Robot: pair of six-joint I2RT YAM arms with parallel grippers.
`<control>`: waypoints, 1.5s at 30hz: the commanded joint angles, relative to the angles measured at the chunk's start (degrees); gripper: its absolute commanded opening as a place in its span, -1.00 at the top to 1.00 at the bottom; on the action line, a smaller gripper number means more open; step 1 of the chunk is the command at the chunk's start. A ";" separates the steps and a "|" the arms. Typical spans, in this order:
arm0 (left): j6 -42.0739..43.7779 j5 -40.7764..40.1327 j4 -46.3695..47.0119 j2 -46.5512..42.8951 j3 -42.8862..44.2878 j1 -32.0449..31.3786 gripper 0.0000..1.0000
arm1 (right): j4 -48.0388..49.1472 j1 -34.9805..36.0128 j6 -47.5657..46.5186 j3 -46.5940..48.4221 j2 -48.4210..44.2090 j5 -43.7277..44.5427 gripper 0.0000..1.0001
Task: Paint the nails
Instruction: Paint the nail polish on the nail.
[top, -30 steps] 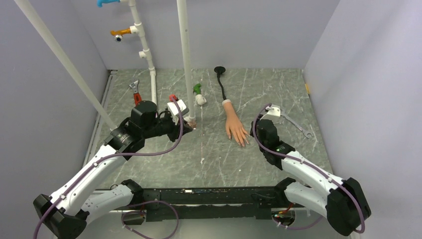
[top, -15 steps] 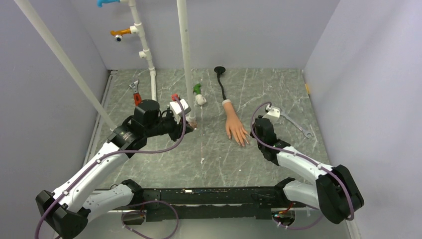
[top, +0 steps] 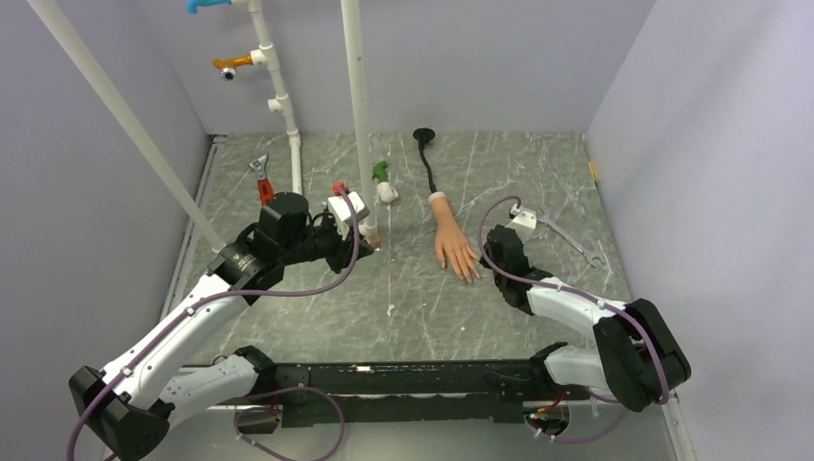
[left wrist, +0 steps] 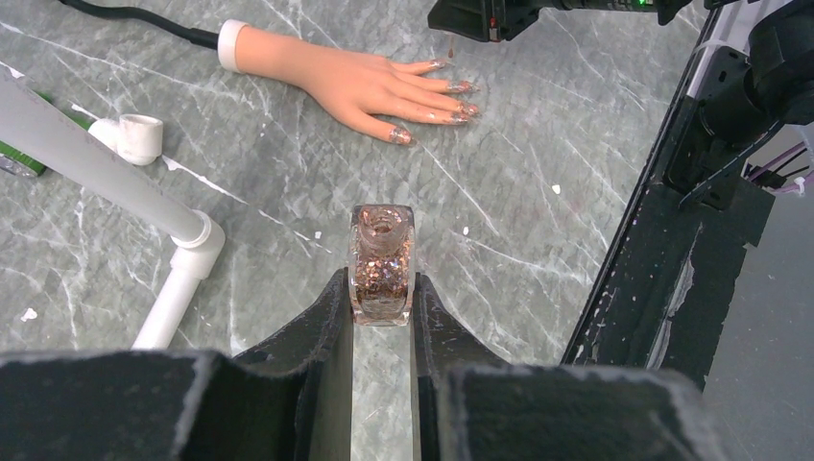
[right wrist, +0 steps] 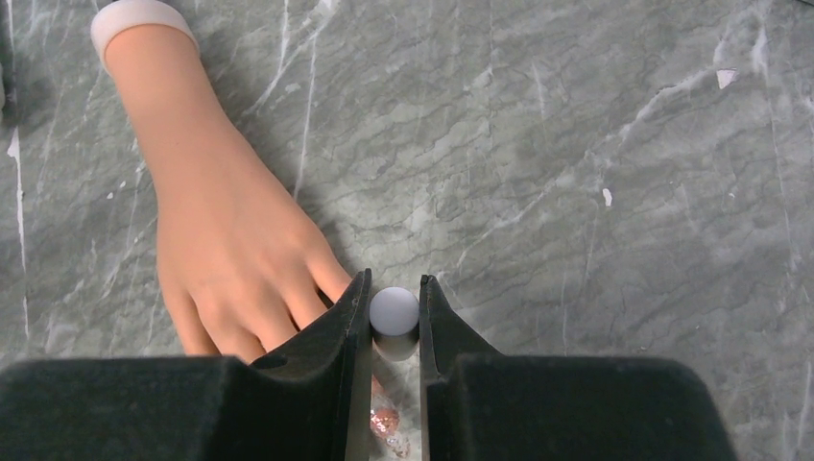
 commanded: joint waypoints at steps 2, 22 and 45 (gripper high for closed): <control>0.81 -0.08 1.11 0.01 2.78 -0.34 1.00 | 4.84 -0.67 1.16 -1.12 0.98 -0.03 1.00; 0.96 -0.23 0.97 0.20 2.87 -0.62 1.00 | 8.15 -1.97 -0.35 -0.60 4.26 -2.99 1.00; 1.06 -0.37 0.74 0.50 2.88 -0.87 1.00 | 9.50 -2.15 -2.83 -0.57 4.19 -4.65 1.00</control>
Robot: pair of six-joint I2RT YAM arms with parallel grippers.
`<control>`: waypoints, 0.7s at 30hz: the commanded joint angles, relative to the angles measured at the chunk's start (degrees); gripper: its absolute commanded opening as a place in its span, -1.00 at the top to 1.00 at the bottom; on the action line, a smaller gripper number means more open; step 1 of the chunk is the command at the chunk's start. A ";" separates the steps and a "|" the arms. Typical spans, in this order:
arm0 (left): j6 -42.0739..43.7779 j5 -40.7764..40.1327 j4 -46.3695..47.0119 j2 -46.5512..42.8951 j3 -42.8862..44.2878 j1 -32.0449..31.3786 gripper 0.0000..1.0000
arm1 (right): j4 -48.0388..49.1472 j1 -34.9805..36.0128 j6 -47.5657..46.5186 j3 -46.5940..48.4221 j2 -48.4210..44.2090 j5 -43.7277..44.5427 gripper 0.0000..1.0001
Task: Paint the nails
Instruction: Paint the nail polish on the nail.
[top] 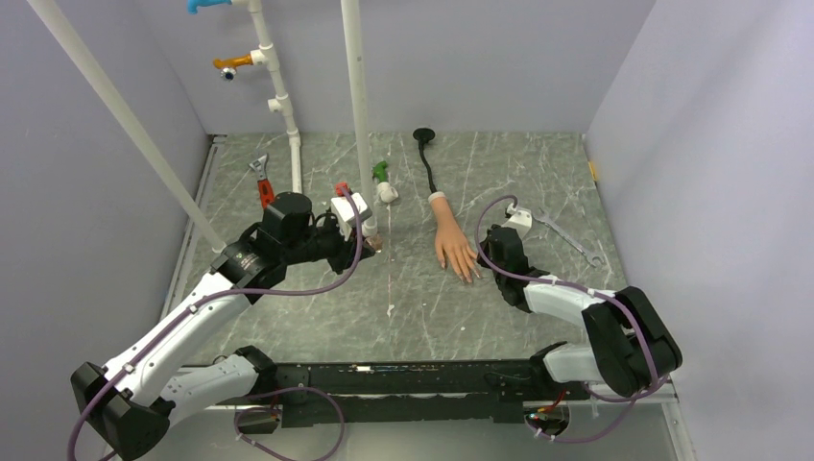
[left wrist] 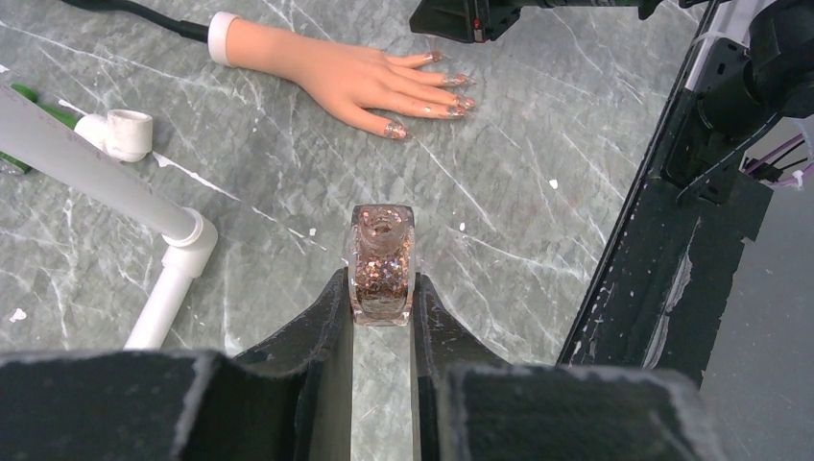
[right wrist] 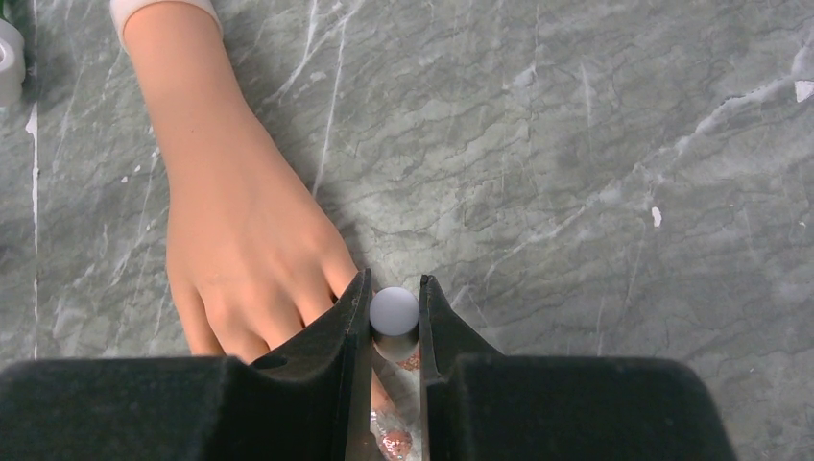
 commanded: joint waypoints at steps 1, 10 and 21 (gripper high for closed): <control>1.10 -0.32 0.95 -0.35 2.90 -0.34 1.00 | 1.85 -0.25 -0.49 0.54 -0.68 1.28 1.00; 1.18 -0.60 0.79 -0.31 2.90 -0.55 1.00 | 1.06 -0.47 -0.18 -1.14 -2.82 2.54 1.00; 1.20 -0.86 0.68 -0.58 2.88 -0.70 1.00 | -0.25 -0.58 0.38 -1.65 -3.39 2.78 1.00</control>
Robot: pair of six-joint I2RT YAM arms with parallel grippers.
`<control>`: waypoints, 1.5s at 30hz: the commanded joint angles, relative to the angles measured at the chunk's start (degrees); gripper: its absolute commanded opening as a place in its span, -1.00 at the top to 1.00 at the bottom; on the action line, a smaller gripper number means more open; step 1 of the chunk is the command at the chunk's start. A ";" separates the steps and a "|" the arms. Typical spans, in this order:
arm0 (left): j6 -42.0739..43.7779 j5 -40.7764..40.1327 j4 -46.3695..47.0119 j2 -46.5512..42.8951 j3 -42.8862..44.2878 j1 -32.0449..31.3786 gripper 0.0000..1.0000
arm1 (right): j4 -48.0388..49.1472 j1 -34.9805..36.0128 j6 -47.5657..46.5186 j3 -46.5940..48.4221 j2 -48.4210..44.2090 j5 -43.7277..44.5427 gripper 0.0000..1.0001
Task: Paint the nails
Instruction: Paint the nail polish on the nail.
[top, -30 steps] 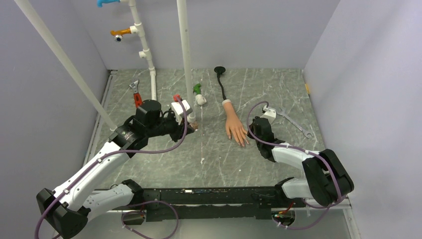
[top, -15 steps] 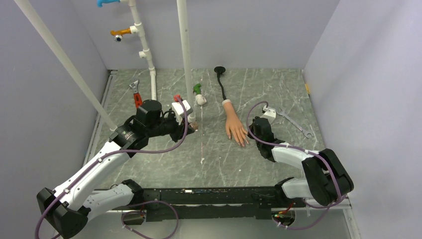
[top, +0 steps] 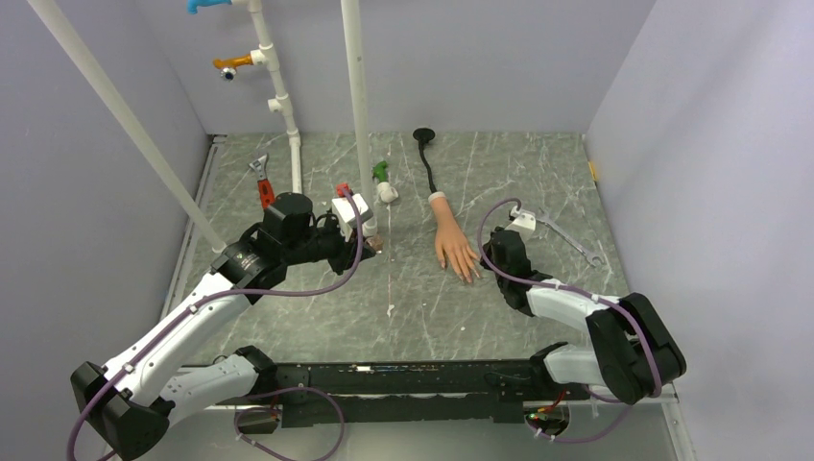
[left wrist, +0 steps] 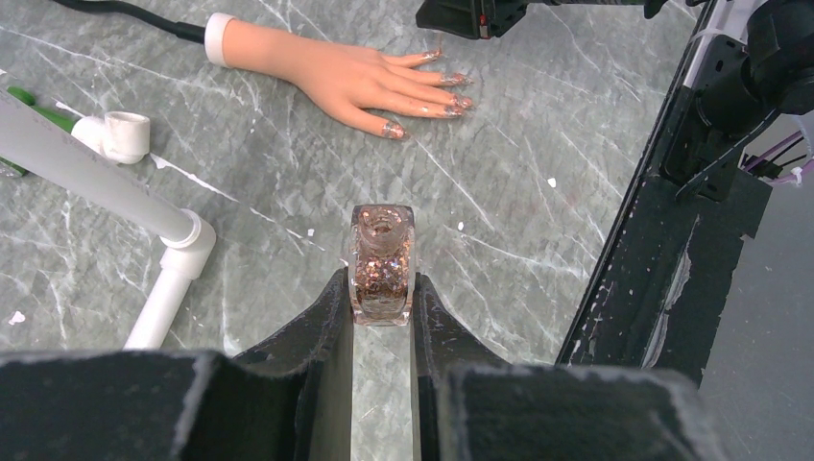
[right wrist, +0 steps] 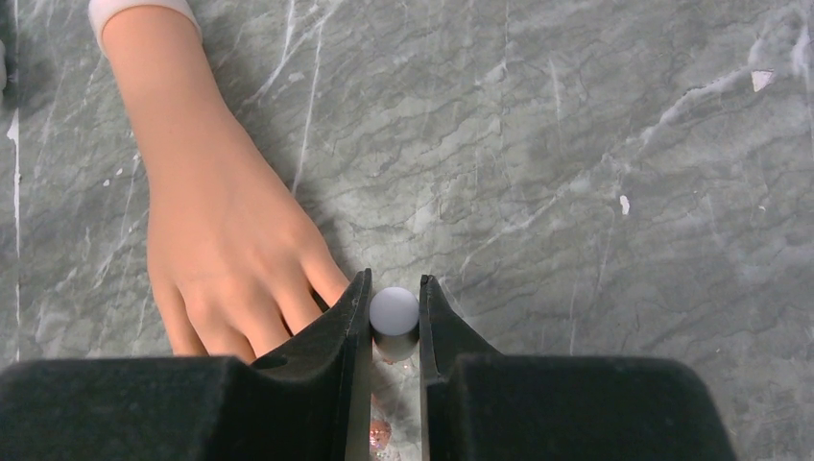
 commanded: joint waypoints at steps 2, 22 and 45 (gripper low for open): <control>1.04 -0.72 0.76 -0.59 2.88 -0.44 1.00 | -0.18 -0.34 0.75 0.10 -1.07 0.84 1.00; 1.17 -1.33 0.60 -0.44 2.97 -0.84 1.00 | -5.47 -0.95 5.76 0.43 -1.05 1.94 1.00; 1.26 -1.43 0.55 -0.31 3.12 -0.96 1.00 | 0.27 -1.20 4.55 1.03 -0.41 -1.19 1.00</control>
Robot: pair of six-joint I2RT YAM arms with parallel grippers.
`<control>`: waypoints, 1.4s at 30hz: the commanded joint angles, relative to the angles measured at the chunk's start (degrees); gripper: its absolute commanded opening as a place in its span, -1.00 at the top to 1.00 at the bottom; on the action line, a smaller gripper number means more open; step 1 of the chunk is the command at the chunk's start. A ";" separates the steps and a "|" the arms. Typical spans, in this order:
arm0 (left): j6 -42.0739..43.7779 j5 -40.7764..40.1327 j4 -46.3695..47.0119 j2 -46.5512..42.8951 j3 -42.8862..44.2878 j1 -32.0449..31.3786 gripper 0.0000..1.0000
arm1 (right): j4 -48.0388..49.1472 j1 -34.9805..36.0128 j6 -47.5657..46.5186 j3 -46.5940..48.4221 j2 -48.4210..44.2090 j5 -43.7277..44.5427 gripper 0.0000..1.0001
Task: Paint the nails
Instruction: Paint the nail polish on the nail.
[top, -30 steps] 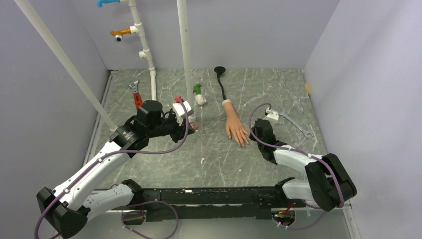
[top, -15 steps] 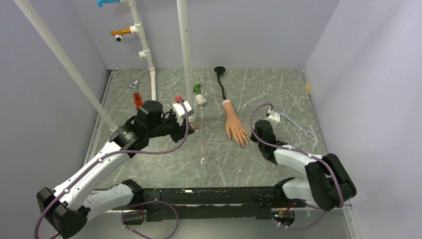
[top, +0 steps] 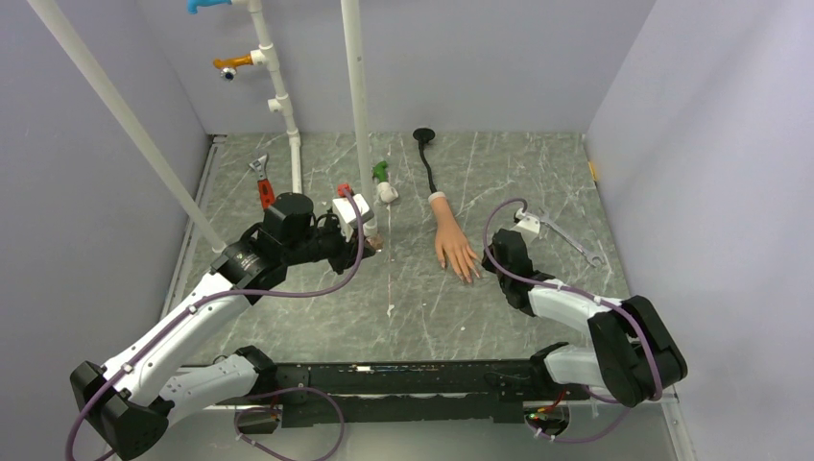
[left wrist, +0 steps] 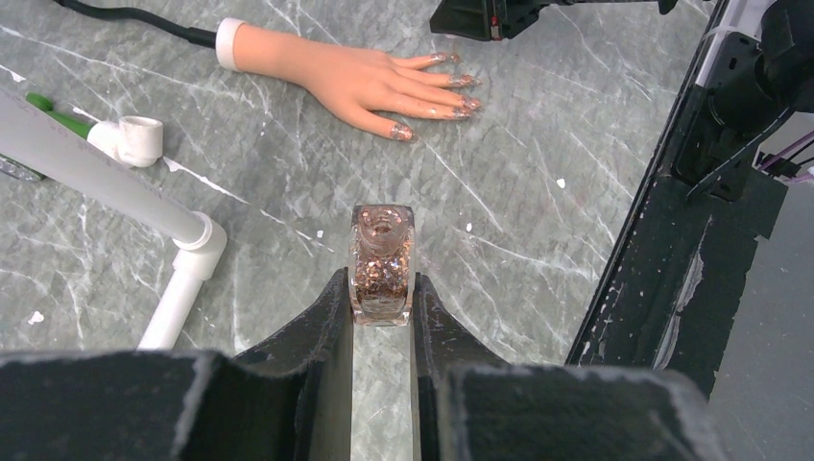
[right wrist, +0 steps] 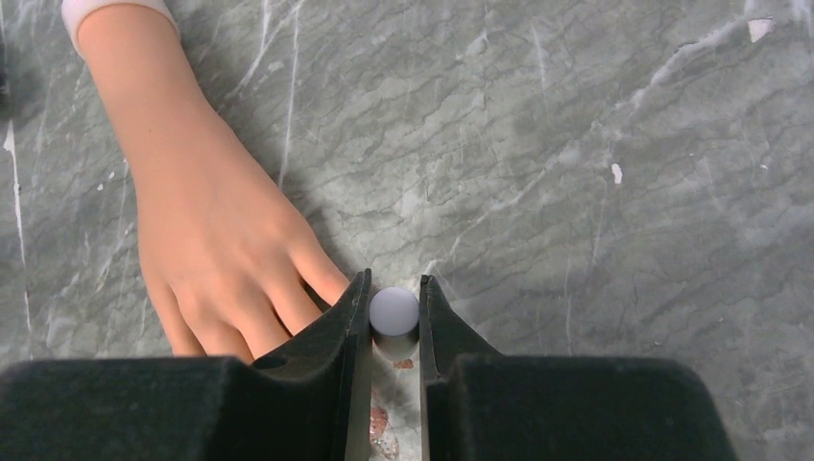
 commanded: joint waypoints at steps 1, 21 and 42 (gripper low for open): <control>0.42 -0.07 0.69 -0.31 2.77 -0.34 1.00 | 4.28 -0.26 -0.31 1.09 0.74 -0.90 1.00; 0.48 -0.46 0.49 -0.40 2.75 -0.54 1.00 | 6.12 -0.28 -1.24 2.96 2.14 -0.82 1.00; 0.71 -0.55 0.30 -0.57 2.84 -0.67 1.00 | -1.52 -0.41 2.41 1.79 0.14 2.91 1.00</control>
